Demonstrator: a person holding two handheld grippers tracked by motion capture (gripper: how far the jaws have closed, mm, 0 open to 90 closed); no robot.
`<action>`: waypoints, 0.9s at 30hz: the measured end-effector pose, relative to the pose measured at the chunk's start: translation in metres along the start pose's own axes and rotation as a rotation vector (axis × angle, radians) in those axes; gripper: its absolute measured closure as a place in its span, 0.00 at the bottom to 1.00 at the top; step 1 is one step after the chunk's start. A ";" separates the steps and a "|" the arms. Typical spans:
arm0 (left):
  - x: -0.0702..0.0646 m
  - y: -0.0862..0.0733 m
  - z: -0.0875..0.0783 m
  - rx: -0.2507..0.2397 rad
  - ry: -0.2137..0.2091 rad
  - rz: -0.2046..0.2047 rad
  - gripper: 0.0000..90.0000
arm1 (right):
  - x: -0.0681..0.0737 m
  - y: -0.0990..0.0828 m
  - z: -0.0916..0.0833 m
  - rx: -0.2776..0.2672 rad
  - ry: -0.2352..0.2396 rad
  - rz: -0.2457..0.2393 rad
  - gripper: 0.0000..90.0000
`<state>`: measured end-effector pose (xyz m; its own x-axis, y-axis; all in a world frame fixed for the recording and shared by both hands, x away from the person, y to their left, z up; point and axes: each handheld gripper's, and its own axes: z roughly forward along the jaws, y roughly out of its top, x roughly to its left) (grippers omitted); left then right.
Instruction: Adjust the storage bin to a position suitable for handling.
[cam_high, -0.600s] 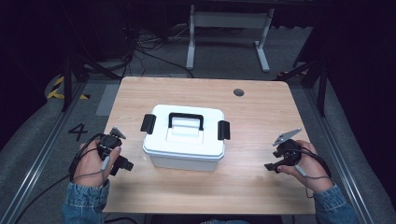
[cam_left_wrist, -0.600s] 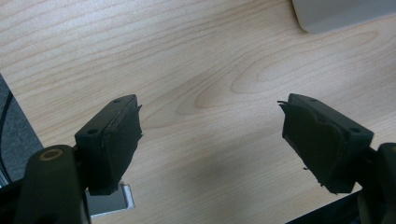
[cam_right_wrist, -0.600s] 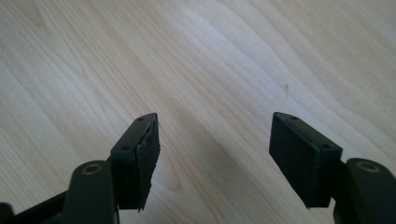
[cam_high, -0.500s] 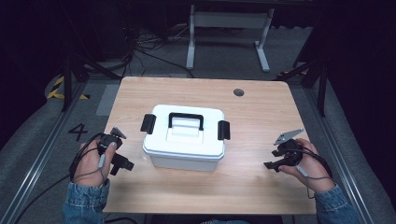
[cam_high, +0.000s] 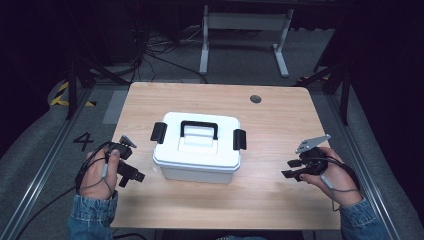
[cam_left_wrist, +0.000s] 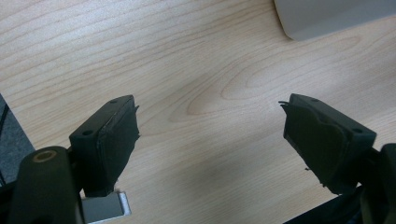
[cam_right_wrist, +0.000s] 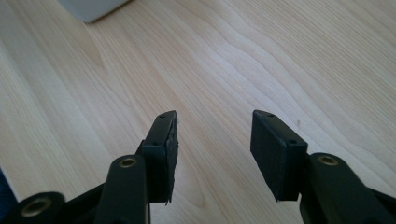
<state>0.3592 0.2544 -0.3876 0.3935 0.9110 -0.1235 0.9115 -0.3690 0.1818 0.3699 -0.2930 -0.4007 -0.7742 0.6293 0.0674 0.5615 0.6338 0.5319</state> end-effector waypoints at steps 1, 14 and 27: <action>0.000 0.000 0.000 0.000 0.000 0.000 0.21 | 0.001 0.001 0.000 -0.001 0.008 0.008 0.60; 0.000 0.000 0.001 0.007 -0.013 0.009 0.21 | 0.014 0.035 -0.018 -0.037 0.030 -0.035 0.67; 0.001 0.002 0.001 0.020 -0.037 0.024 0.21 | 0.027 0.090 -0.036 -0.056 0.078 -0.122 0.67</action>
<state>0.3617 0.2540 -0.3887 0.4186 0.8948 -0.1553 0.9040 -0.3942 0.1657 0.3889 -0.2356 -0.3209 -0.8571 0.5110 0.0642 0.4469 0.6759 0.5861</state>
